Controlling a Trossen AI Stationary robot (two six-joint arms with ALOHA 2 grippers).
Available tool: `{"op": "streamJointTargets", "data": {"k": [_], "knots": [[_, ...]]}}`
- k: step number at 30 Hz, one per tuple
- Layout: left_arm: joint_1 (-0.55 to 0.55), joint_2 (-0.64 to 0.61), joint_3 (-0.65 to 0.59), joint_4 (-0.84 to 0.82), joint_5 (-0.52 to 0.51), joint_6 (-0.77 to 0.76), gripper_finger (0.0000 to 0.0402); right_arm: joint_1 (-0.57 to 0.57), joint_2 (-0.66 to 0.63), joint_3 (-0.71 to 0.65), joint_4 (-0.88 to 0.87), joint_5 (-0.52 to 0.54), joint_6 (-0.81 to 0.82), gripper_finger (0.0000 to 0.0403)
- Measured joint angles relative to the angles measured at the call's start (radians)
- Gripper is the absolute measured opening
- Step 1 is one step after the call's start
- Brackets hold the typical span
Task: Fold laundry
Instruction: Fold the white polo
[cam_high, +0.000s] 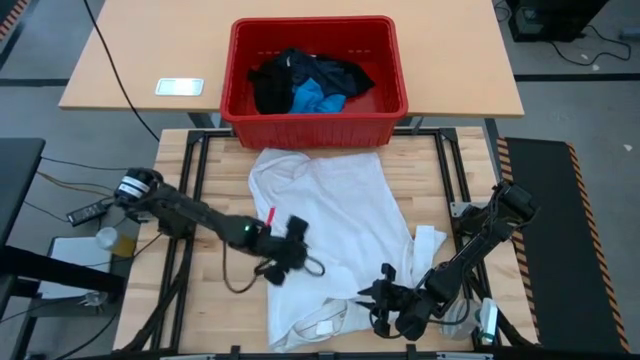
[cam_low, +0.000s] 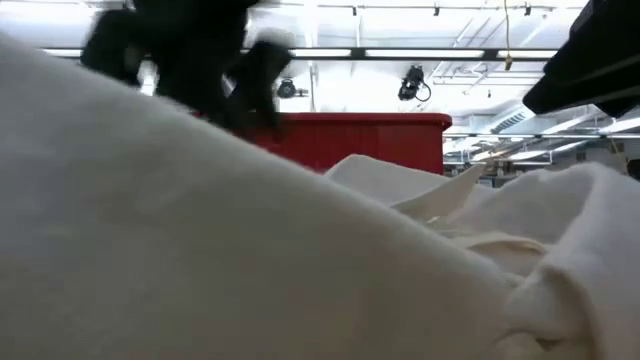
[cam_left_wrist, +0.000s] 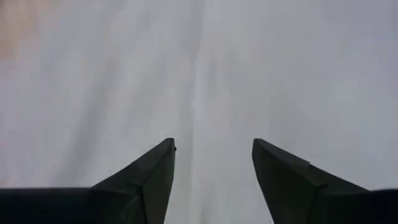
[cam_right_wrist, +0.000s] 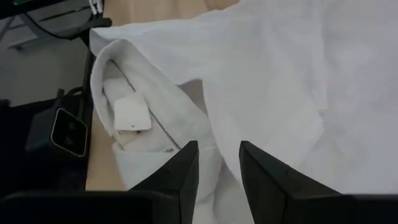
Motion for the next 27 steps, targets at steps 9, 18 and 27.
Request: {"op": "streamJointTargets", "data": {"k": [9,18,27], "knots": [[0.133,-0.003,-0.156,-0.247,-0.161,-0.061,0.0184,-0.03,0.005,0.0,-0.107,0.071,0.021,0.0125],[0.172,-0.003,-0.237,-0.243,-0.327,-0.034,0.0182,-0.082,0.012,0.0,-0.122,0.077,0.015,0.0125],[0.205,-0.003,-0.244,-0.264,-0.343,-0.012,0.0182,-0.144,0.073,0.0,0.099,0.033,-0.192,0.0125]]}}
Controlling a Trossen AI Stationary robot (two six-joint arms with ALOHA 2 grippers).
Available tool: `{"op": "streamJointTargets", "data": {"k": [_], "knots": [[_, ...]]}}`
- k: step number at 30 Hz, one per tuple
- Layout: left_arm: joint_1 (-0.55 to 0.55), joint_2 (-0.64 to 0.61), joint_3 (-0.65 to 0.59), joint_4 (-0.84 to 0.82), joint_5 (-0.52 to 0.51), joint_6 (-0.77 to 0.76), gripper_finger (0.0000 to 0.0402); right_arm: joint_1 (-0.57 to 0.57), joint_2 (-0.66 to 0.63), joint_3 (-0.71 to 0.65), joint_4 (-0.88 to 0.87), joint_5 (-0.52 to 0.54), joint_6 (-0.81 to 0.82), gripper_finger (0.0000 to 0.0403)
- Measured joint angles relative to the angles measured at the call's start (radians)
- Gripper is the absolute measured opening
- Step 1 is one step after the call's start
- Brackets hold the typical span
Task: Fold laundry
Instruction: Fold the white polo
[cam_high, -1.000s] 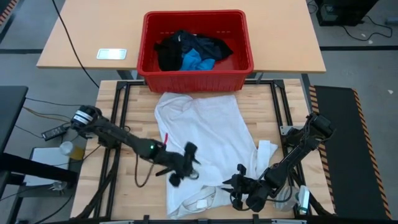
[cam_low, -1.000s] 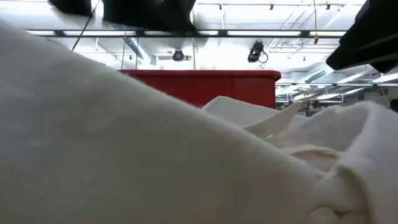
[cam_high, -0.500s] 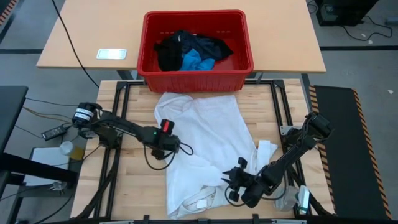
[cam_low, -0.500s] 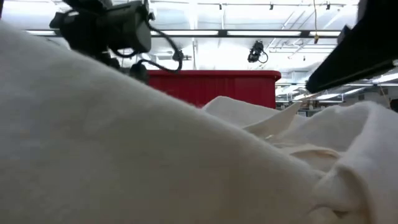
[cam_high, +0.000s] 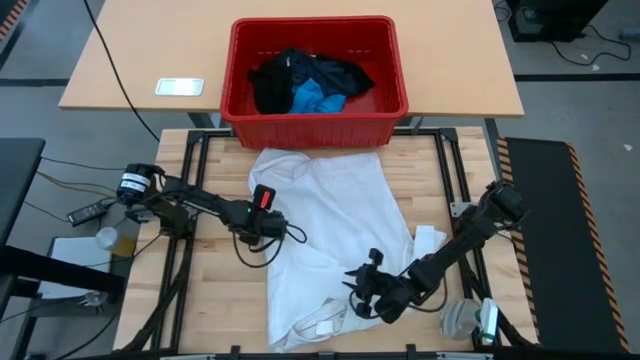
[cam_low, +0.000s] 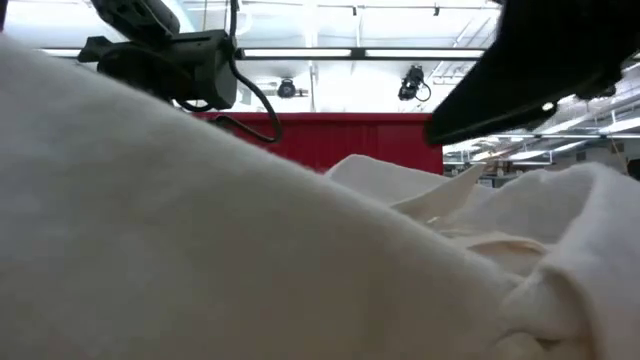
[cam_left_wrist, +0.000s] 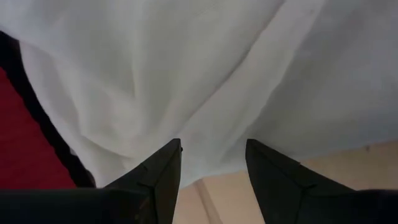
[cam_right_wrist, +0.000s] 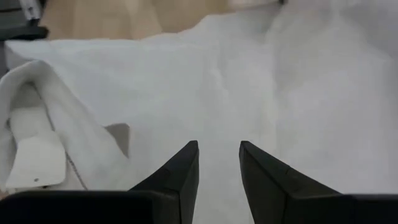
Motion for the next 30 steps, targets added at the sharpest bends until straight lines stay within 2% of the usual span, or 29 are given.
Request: {"op": "streamJointTargets", "data": {"k": [8,14,20,24,30], "knots": [[0.007,0.0,0.0,-0.004,-0.003,0.013,0.0182,-0.045,0.139,0.002,0.321,-0.1,-0.169,0.0125],[0.042,0.001,-0.001,-0.049,-0.002,0.011,0.0182,-0.067,0.229,0.0,0.299,-0.166,-0.082,0.0125],[0.091,0.002,-0.004,-0.037,0.013,0.033,0.0182,-0.078,0.228,0.0,0.304,-0.206,-0.043,0.0125],[0.111,0.002,-0.056,-0.021,0.02,0.113,0.0182,-0.075,0.228,0.0,0.304,-0.213,-0.038,0.0125],[0.097,0.001,-0.118,0.065,-0.07,0.152,0.0157,-0.075,0.228,0.0,0.305,-0.217,-0.031,0.0125]]}}
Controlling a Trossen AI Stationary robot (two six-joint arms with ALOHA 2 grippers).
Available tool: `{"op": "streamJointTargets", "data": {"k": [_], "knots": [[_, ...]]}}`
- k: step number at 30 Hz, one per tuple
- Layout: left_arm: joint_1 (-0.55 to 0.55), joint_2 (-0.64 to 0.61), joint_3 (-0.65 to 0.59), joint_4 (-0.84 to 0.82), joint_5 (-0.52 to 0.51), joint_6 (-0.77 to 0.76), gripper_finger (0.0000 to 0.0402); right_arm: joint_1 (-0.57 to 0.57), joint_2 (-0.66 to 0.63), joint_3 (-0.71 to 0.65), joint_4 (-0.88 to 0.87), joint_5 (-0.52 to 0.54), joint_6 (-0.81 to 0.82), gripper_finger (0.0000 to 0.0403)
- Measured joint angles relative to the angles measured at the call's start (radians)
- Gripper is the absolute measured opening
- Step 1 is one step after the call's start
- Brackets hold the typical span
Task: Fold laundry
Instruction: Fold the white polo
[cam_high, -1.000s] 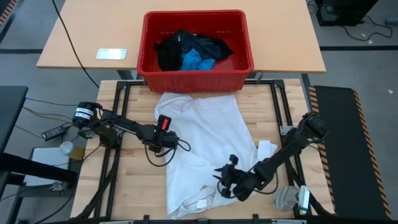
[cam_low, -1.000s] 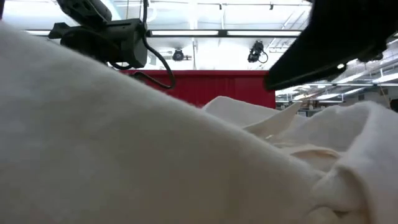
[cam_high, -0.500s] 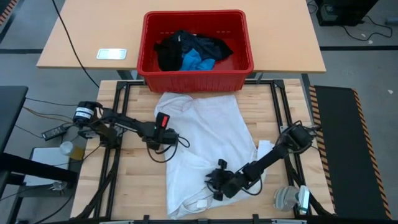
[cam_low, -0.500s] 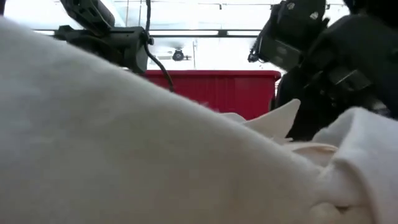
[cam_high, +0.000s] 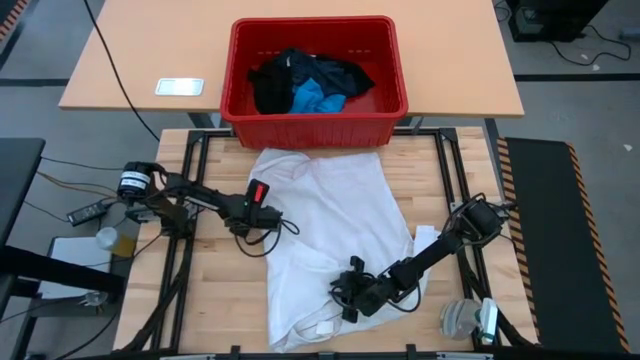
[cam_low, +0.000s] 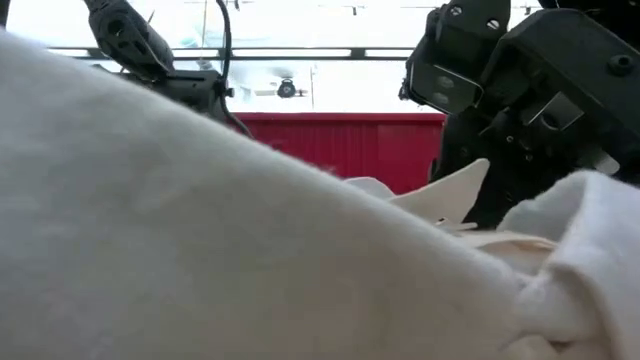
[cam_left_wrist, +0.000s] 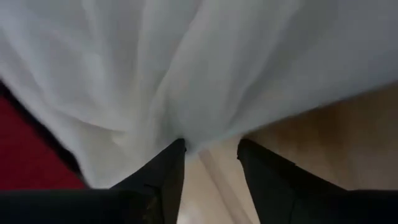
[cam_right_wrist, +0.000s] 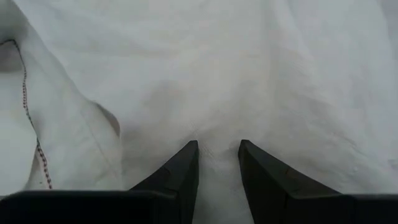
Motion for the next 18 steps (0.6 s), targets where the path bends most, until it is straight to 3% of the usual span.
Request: {"op": "streamJointTargets", "data": {"k": [5,11,18], "knots": [[0.006,0.002,0.001,0.006,-0.137,0.005,0.012,-0.003,-0.001,0.0,0.002,-0.04,0.029,0.0125],[0.05,0.002,0.001,0.051,-0.12,0.066,0.0099,-0.004,-0.002,0.0,0.002,-0.053,0.029,0.0125],[0.091,0.002,0.001,0.273,-0.076,0.08,0.0037,-0.004,-0.002,0.0,0.001,-0.053,0.036,0.0125]]}}
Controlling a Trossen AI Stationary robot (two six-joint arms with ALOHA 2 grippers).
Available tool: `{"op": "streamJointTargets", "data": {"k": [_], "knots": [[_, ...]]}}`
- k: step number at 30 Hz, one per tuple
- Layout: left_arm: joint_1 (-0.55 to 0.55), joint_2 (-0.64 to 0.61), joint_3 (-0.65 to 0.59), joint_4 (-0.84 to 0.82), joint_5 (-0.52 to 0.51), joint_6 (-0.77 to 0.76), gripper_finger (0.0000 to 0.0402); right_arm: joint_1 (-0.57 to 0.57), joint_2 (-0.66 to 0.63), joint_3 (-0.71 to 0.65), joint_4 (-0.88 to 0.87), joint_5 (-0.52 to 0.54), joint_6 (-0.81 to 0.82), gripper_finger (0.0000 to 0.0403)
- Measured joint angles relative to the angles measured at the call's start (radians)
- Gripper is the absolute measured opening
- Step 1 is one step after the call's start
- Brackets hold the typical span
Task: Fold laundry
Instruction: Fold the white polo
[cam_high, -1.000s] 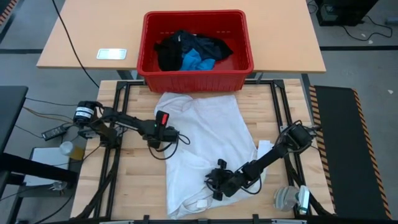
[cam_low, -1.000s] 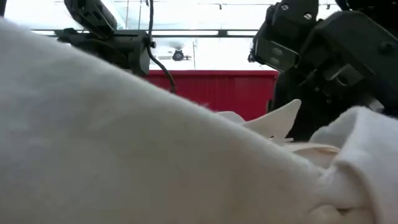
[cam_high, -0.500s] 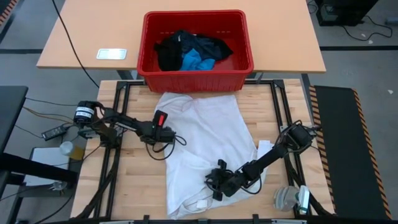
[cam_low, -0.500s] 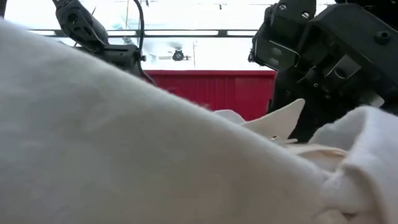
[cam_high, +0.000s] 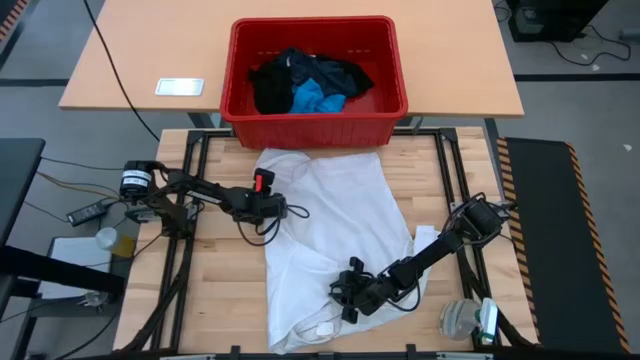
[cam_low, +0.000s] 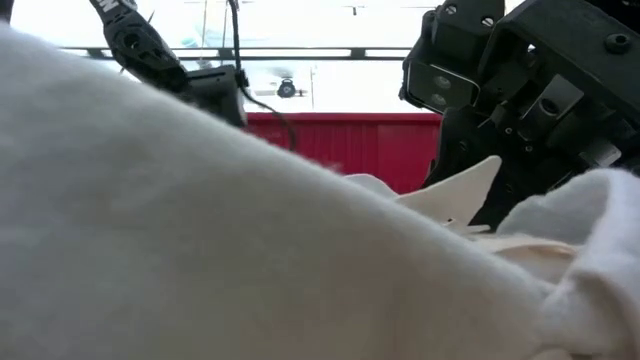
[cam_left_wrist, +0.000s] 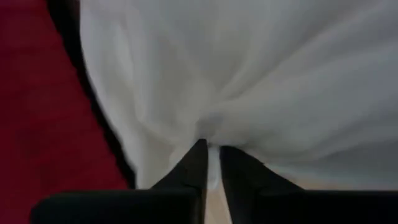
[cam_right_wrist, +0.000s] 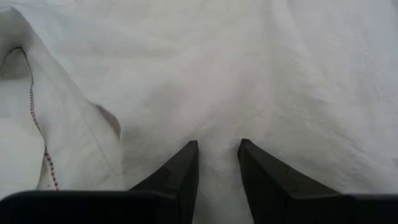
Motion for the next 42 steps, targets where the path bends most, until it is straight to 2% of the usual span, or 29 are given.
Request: {"op": "streamJointTargets", "data": {"k": [2,4,8,10,13,17,19,21,26,29,31,36,42], "knots": [[0.005,0.0,0.001,0.013,0.054,0.035,0.0014,0.0,0.0,0.0,0.0,0.0,0.0,0.0125],[0.001,0.0,0.001,-0.01,0.057,0.06,0.0005,0.0,0.0,0.0,0.0,0.0,0.0,0.0125],[-0.02,-0.048,0.005,-0.086,-0.048,0.082,0.0002,0.0,0.0,0.0,-0.001,0.0,0.004,0.0125],[-0.027,-0.092,0.034,-0.153,-0.059,0.058,0.0002,0.0,0.0,0.0,-0.001,0.0,0.008,0.0125],[-0.044,-0.155,0.111,-0.354,-0.061,-0.033,0.0001,-0.001,0.0,0.0,-0.007,-0.004,0.016,0.0125],[-0.064,-0.183,0.264,-0.744,-0.036,-0.268,0.0001,-0.003,-0.005,0.002,-0.018,-0.047,0.012,0.0125],[-0.068,-0.182,0.341,-0.894,0.021,-0.363,0.0001,-0.003,-0.007,0.001,-0.014,-0.079,0.003,0.0125],[-0.075,-0.182,0.399,-0.977,0.102,-0.397,0.0001,-0.002,-0.016,0.001,-0.022,-0.111,0.001,0.0125],[-0.098,-0.189,0.453,-0.928,0.158,-0.294,0.0001,-0.002,-0.02,0.0,-0.02,-0.129,0.002,0.0125],[-0.101,-0.187,0.438,-0.914,0.303,-0.233,0.0002,-0.002,-0.028,0.0,-0.04,-0.165,0.03,0.0124],[-0.103,-0.186,0.396,-0.881,0.346,-0.209,0.001,0.002,-0.041,0.003,-0.086,-0.182,0.054,0.0123],[-0.105,-0.184,0.204,-0.747,0.265,-0.19,0.0054,0.012,-0.067,0.001,-0.165,-0.132,0.068,0.0122],[-0.105,-0.183,0.02,-0.531,0.164,-0.186,0.0148,0.011,-0.079,-0.002,-0.179,-0.1,0.062,0.0122]]}}
